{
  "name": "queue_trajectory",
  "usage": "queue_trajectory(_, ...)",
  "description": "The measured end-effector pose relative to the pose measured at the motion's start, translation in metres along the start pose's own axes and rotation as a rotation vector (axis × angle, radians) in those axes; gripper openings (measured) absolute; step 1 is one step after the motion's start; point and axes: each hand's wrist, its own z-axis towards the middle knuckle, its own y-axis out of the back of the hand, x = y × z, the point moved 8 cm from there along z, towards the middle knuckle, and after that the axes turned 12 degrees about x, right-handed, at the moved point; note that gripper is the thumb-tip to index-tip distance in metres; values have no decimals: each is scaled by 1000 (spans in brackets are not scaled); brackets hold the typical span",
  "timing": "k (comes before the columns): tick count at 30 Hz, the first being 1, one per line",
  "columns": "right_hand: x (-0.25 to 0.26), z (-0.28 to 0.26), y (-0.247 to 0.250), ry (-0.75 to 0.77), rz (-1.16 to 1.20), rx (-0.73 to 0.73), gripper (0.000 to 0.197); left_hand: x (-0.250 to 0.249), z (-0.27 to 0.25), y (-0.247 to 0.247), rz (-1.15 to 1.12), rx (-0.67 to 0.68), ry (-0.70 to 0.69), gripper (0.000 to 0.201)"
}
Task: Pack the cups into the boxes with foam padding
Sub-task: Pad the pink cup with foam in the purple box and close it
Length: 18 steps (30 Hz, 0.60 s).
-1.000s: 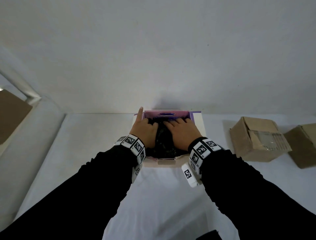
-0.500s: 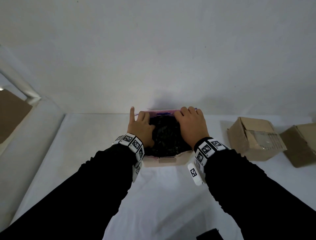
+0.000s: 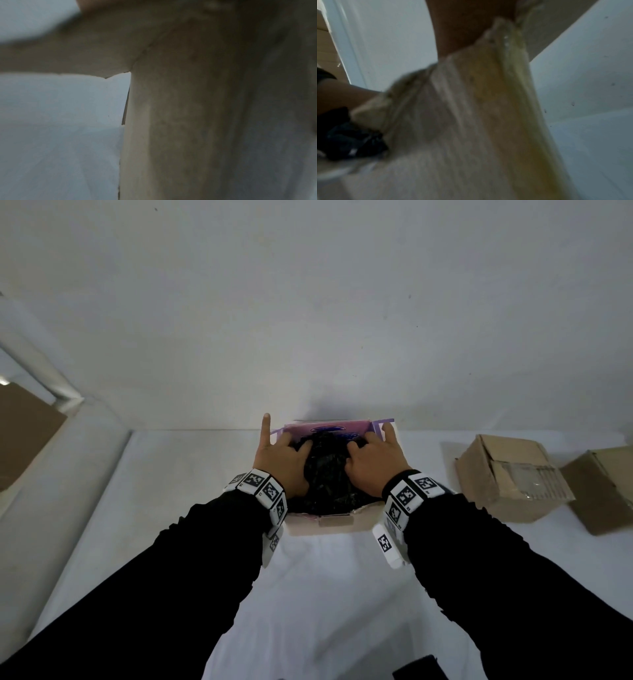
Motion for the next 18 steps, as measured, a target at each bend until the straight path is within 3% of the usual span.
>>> queue_trajectory(2, 0, -1, 1, 22, -11, 11, 32, 2, -1, -1, -54, 3, -12, 59)
queue_trajectory(6, 2, -22, 15, 140, 37, -251, 32, 9, -10, 12, -140, -177, -34, 50)
queue_trajectory(12, 7, -34, 6, 206, 57, -166, 68, -15, -73, 28, -327, -606, -443, 42)
queue_trajectory(15, 13, -41, 15, 235, 99, -199, 68, -17, -86, 10, -246, -598, -451, 37)
queue_trajectory(18, 24, -63, 16, 375, 122, -252, 61, -14, -94, 0, -236, -593, -419, 25)
